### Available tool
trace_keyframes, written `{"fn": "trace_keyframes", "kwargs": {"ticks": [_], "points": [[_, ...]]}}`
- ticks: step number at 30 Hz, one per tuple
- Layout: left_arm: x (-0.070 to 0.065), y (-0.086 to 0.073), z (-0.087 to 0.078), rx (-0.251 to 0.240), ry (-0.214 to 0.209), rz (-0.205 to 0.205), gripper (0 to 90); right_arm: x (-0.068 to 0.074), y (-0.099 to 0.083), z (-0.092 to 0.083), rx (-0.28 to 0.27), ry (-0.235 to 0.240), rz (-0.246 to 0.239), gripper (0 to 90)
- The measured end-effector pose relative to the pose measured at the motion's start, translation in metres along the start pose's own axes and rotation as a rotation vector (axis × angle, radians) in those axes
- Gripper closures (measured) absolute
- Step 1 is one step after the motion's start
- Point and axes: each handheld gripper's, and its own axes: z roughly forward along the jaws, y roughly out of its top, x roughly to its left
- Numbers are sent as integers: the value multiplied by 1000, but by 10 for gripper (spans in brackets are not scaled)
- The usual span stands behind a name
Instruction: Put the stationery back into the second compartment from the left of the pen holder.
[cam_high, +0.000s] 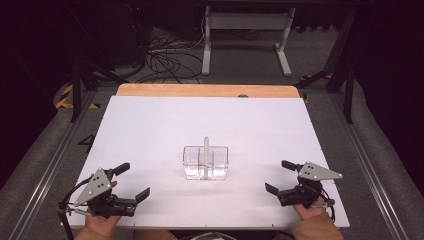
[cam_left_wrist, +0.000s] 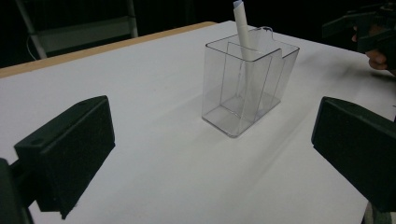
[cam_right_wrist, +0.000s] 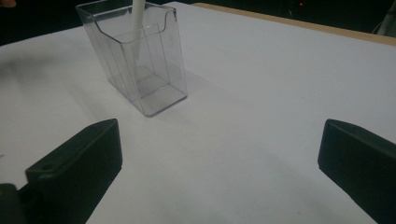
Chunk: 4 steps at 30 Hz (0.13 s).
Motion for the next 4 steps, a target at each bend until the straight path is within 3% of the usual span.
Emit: {"fn": "trace_keyframes", "kwargs": {"ticks": [4], "points": [[1, -2, 0, -7, 7, -24, 2, 3, 1, 0, 11, -36, -53, 1]]}}
